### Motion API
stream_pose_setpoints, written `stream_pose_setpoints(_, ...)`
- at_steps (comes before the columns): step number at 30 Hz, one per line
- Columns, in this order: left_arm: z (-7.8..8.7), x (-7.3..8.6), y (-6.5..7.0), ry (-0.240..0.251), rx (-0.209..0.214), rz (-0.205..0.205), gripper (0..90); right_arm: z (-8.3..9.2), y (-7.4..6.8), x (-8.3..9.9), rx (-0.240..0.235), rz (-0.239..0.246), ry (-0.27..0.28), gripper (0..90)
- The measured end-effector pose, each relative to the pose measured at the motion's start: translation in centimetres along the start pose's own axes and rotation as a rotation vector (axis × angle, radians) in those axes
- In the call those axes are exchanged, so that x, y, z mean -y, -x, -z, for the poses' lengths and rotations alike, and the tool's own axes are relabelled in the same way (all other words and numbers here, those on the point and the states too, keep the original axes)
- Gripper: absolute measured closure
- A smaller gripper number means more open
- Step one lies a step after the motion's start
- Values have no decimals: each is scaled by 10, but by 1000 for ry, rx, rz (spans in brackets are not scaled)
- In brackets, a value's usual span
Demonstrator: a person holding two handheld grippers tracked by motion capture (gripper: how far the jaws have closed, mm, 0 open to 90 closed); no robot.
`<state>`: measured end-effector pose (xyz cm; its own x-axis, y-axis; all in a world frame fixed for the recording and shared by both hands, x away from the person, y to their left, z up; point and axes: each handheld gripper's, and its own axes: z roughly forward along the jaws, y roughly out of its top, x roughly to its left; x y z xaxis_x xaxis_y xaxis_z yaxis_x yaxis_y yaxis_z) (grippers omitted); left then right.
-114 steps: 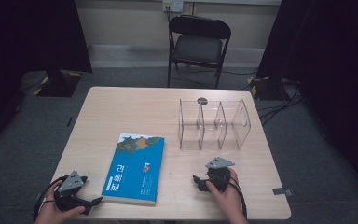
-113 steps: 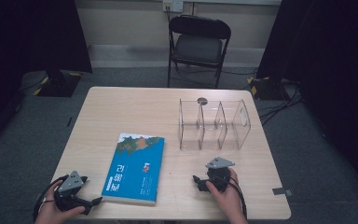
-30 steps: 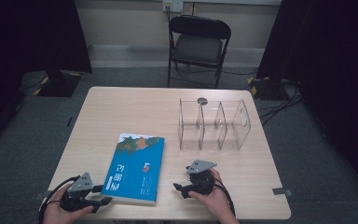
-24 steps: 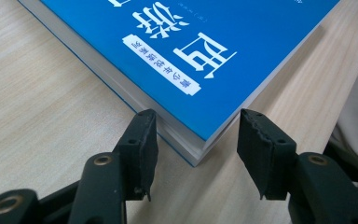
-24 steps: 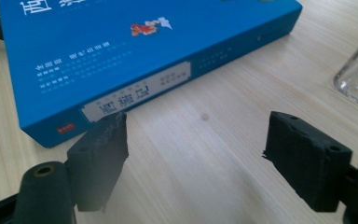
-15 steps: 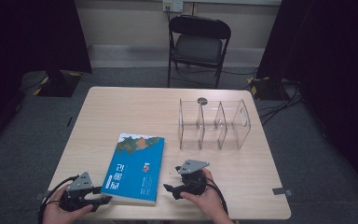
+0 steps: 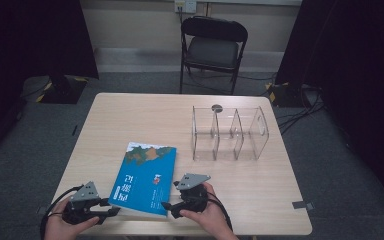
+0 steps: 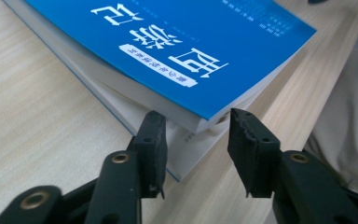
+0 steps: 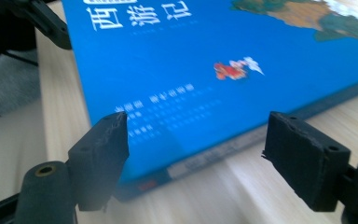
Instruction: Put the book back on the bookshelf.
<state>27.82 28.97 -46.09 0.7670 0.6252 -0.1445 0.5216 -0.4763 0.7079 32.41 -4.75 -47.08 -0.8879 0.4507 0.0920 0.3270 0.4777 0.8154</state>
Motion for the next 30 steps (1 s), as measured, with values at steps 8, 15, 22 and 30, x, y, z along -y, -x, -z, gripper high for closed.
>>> stream_pose_setpoints(8,2,-5,0,-1,1,-13,600,-12,-16,-11,-34,29,-11,206)
stream_pose_setpoints(15,3,-7,1,4,-1,0,603,-23,-28,-22,-79,63,-3,193)
stream_pose_setpoints(22,5,-9,3,23,5,4,623,-38,-42,-24,-93,73,-6,178)
stream_pose_setpoints(30,5,-10,4,24,0,-1,627,-51,-52,-24,-57,92,-18,151)
